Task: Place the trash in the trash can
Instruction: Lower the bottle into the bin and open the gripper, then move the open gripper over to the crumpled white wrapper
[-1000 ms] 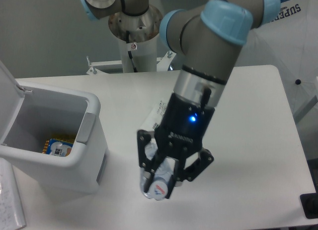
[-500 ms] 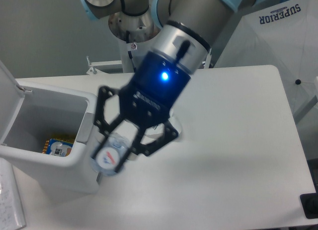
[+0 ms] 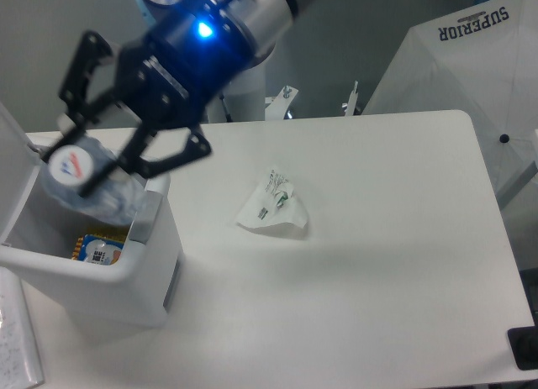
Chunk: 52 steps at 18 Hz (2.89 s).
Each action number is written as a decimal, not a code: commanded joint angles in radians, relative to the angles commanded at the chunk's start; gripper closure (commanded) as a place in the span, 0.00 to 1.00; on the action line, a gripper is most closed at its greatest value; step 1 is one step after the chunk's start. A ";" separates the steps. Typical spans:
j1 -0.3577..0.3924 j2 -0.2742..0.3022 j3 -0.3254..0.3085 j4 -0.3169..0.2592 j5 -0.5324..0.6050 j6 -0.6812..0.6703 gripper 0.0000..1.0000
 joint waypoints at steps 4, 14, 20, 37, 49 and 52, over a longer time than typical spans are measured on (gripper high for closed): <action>-0.034 0.023 -0.058 0.011 0.000 0.018 0.97; -0.068 0.011 -0.140 0.031 0.000 0.090 0.97; -0.068 0.002 -0.198 0.031 0.002 0.193 0.90; 0.043 0.026 -0.269 0.028 0.008 0.299 0.00; 0.316 -0.139 -0.187 0.028 0.089 0.241 0.00; 0.324 -0.165 -0.206 0.026 0.129 0.241 0.00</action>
